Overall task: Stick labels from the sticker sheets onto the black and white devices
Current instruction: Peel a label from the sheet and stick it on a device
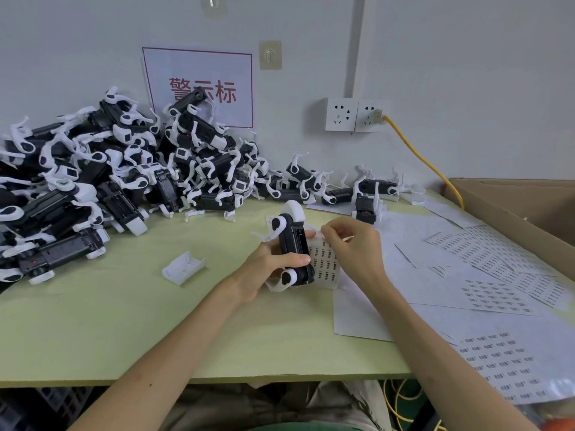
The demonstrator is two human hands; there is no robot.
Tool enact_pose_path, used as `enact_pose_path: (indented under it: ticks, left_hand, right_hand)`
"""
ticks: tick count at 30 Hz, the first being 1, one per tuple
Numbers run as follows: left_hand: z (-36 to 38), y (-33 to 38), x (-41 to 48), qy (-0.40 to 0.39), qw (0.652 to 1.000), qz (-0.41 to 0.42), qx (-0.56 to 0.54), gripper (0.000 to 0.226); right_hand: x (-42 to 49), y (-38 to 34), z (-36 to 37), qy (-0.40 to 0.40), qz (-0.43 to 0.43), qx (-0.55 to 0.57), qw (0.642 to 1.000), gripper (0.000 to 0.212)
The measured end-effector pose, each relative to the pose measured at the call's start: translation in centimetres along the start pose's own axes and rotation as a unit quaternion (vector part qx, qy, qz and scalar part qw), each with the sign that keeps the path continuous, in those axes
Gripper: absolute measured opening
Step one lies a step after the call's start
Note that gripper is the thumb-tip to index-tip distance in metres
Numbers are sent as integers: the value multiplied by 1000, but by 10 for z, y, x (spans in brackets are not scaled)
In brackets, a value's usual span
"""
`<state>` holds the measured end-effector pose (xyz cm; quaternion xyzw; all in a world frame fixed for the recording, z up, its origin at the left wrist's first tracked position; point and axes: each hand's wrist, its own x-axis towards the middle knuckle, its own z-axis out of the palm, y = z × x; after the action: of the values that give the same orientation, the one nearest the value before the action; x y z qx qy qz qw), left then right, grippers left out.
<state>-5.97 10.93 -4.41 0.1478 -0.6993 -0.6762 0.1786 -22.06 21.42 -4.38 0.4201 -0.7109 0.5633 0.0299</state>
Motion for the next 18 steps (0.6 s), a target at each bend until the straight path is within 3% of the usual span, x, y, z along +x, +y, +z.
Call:
enact_pose_path:
  ticks: [6, 14, 18]
  left_hand:
    - [-5, 0, 2, 58, 998, -6, -21, 60]
    - [-6, 4, 0, 133, 990, 5, -40, 35]
    - [-7, 5, 2, 107, 991, 33, -78, 35]
  right_hand:
    - [-1, -3, -3, 28, 19, 63, 997, 16]
    - [-4, -7, -4, -15, 3, 77, 997, 52]
    - [-7, -8, -4, -40, -18, 67, 997, 60]
